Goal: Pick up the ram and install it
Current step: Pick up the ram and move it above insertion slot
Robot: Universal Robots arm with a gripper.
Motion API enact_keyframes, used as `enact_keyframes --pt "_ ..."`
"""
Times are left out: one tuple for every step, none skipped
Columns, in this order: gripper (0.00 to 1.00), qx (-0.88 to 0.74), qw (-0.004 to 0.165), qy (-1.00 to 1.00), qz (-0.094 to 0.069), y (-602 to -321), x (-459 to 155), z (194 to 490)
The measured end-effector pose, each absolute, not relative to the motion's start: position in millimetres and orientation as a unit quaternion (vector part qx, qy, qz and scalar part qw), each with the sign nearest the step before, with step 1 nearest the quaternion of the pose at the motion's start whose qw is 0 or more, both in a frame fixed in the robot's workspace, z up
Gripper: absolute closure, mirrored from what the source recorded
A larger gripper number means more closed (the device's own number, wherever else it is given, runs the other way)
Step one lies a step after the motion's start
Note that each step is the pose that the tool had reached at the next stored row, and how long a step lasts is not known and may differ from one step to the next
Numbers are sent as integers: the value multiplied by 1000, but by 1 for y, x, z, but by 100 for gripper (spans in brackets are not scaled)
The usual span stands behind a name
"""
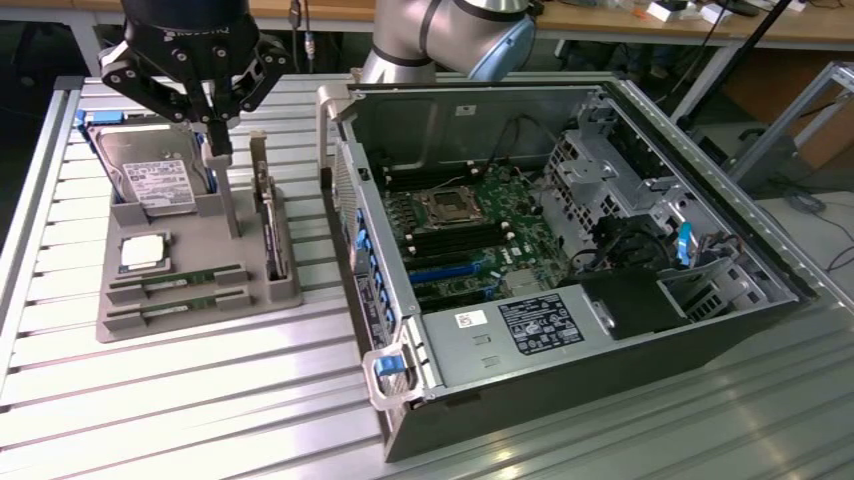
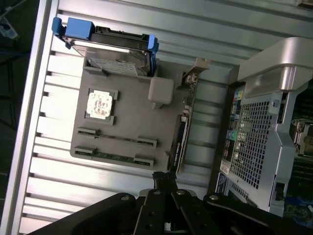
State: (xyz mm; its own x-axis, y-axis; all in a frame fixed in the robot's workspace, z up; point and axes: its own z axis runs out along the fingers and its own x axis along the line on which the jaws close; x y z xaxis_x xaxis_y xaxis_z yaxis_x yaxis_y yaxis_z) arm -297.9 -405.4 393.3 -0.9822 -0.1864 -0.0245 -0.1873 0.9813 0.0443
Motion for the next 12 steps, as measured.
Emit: enact_keyframes --pt "90 -98 10 995 23 -405 -298 393" --pt "90 -100 10 995 23 -405 -298 393" --pt "90 -103 10 994 23 -405 -298 393" --pt "90 -104 10 994 23 -405 -298 393" --pt "90 -106 10 994 23 -405 -298 393" --pt "90 -109 10 994 23 -405 -298 393" --pt "90 -111 10 994 23 -405 -298 393" --pt "90 -112 10 993 23 -405 -298 393" --pt "90 -113 10 993 23 -405 -298 393" --pt "90 -115 10 993 23 -405 -298 393" --pt "90 -116 10 993 23 -405 -298 393" --pt "90 -117 10 993 23 -405 -298 393"
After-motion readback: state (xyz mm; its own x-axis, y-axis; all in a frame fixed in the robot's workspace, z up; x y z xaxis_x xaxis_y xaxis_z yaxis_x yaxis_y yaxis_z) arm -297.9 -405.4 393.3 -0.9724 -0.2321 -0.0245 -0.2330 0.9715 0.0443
